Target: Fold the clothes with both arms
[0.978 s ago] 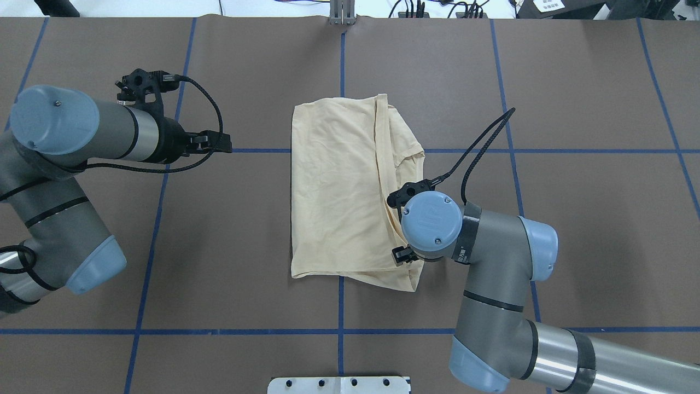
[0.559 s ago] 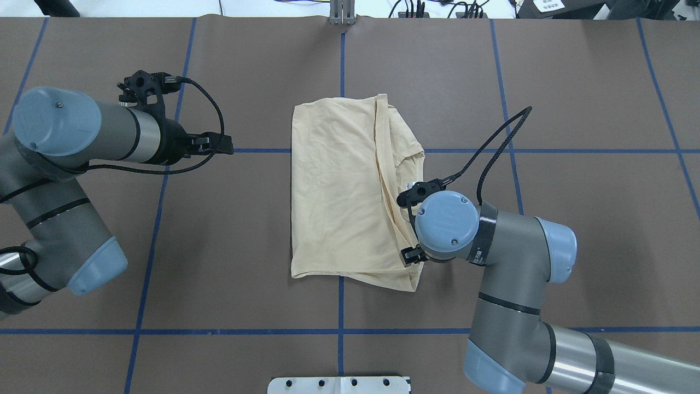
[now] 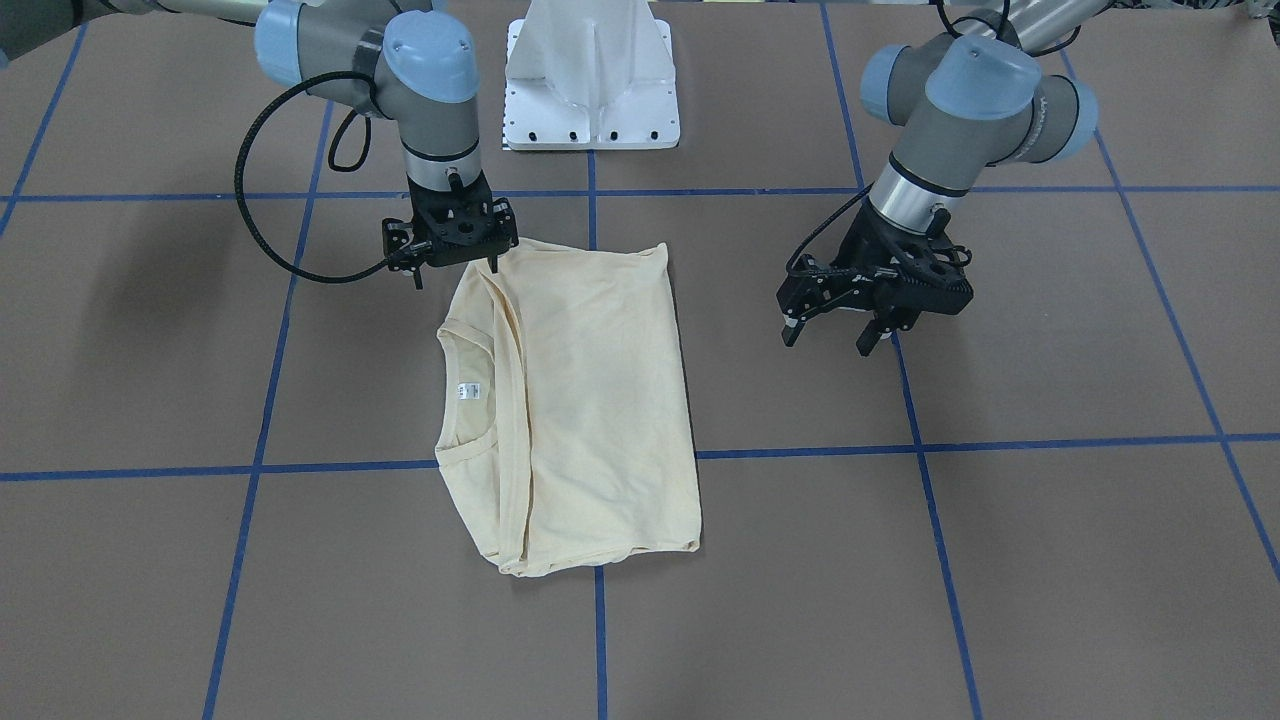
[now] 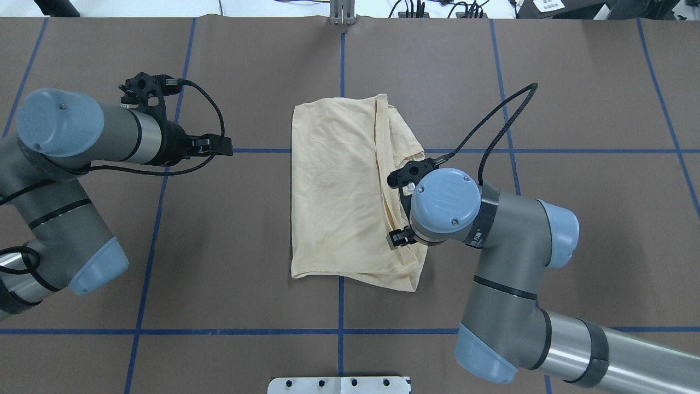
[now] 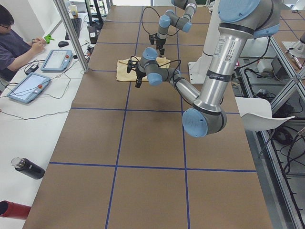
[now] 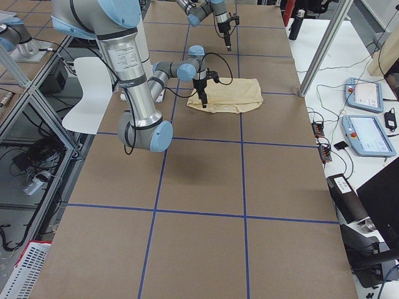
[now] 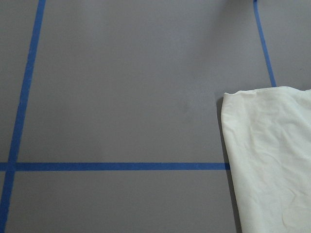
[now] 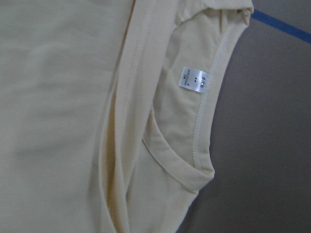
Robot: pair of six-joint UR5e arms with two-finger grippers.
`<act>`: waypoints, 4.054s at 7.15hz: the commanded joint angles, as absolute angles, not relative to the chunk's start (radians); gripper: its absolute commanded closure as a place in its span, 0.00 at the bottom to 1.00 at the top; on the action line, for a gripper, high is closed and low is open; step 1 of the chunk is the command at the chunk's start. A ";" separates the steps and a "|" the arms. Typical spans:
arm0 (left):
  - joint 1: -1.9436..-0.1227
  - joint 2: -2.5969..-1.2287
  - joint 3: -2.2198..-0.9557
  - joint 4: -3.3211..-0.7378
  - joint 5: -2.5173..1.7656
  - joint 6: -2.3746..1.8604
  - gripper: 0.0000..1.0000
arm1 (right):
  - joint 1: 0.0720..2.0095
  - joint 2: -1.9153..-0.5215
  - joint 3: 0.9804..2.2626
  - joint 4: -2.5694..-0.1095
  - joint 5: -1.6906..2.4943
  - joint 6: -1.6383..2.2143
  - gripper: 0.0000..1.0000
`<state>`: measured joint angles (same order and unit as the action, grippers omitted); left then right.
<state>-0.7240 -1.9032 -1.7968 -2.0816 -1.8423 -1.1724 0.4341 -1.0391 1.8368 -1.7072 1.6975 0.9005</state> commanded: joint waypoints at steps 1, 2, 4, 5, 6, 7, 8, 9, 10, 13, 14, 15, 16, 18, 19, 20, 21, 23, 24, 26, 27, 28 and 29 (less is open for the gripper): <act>-0.724 -1.904 -1.783 -2.088 -1.842 -1.169 0.01 | 0.442 -0.965 1.714 -1.630 1.671 0.893 0.00; -0.724 -1.904 -1.778 -2.097 -1.842 -1.169 0.01 | 0.442 -0.963 1.638 -1.538 1.660 0.885 0.00; -0.724 -1.904 -1.776 -2.097 -1.844 -1.169 0.01 | 0.451 -0.959 1.617 -1.511 1.661 0.876 0.00; -0.724 -1.905 -1.776 -2.097 -1.844 -1.173 0.01 | 0.453 -0.959 1.617 -1.516 1.661 0.876 0.00; -0.724 -1.910 -1.776 -2.097 -1.842 -1.177 0.01 | 0.459 -0.960 1.618 -1.516 1.666 0.876 0.00; -0.724 -1.910 -1.776 -2.097 -1.842 -1.177 0.01 | 0.459 -0.966 1.618 -1.516 1.666 0.876 0.00; -0.724 -1.913 -1.766 -2.097 -1.842 -1.177 0.01 | 0.460 -0.969 1.620 -1.517 1.667 0.876 0.00; -0.723 -1.925 -1.753 -2.097 -1.842 -1.177 0.01 | 0.462 -0.973 1.618 -1.522 1.669 0.876 0.00; -0.723 -1.927 -1.749 -2.097 -1.842 -1.177 0.01 | 0.468 -0.976 1.620 -1.529 1.670 0.876 0.00; -0.723 -1.934 -1.749 -2.097 -1.842 -1.177 0.01 | 0.483 -0.986 1.620 -1.546 1.674 0.874 0.00; -0.723 -1.934 -1.747 -2.097 -1.842 -1.177 0.01 | 0.504 -0.989 1.623 -1.548 1.683 0.870 0.00; -0.723 -1.939 -1.743 -2.097 -1.842 -1.177 0.01 | 0.517 -1.023 1.653 -1.548 1.696 0.864 0.00; -0.723 -1.939 -1.741 -2.097 -1.842 -1.177 0.01 | 0.522 -1.055 1.690 -1.558 1.697 0.851 0.00; -0.724 -1.945 -1.741 -2.097 -1.842 -1.177 0.01 | 0.523 -1.060 1.770 -1.650 1.697 0.850 0.00; -0.724 -1.945 -1.741 -2.097 -1.842 -1.175 0.01 | 0.520 -1.051 1.804 -1.714 1.697 0.848 0.00; -0.723 -1.947 -1.741 -2.097 -1.842 -1.175 0.01 | 0.522 -1.042 1.801 -1.710 1.691 0.844 0.00; -0.723 -1.945 -1.741 -2.097 -1.842 -1.175 0.01 | 0.523 -1.007 1.777 -1.707 1.683 0.833 0.00; -0.723 -1.947 -1.730 -2.098 -1.842 -1.170 0.01 | 0.544 -0.919 1.636 -1.616 1.666 0.828 0.00; -0.723 -1.948 -1.729 -2.111 -1.842 -1.173 0.01 | 0.552 -0.904 1.574 -1.544 1.663 0.827 0.00; -0.723 -1.948 -1.729 -2.111 -1.842 -1.175 0.01 | 0.583 -0.809 1.424 -1.480 1.625 0.824 0.00; -0.723 -1.948 -1.724 -2.111 -1.844 -1.175 0.01 | 0.592 -0.807 1.396 -1.471 1.620 0.802 0.00; -0.723 -1.948 -1.720 -2.112 -1.844 -1.175 0.01 | 0.606 -0.807 1.359 -1.448 1.618 0.790 0.00; -0.723 -1.948 -1.720 -2.112 -1.844 -1.175 0.01 | 0.609 -0.807 1.335 -1.444 1.618 0.773 0.00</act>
<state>-0.7225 -1.9481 -1.7218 -2.1117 -1.8436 -1.1750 0.5998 -0.8100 1.3749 -1.4582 1.6207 0.7934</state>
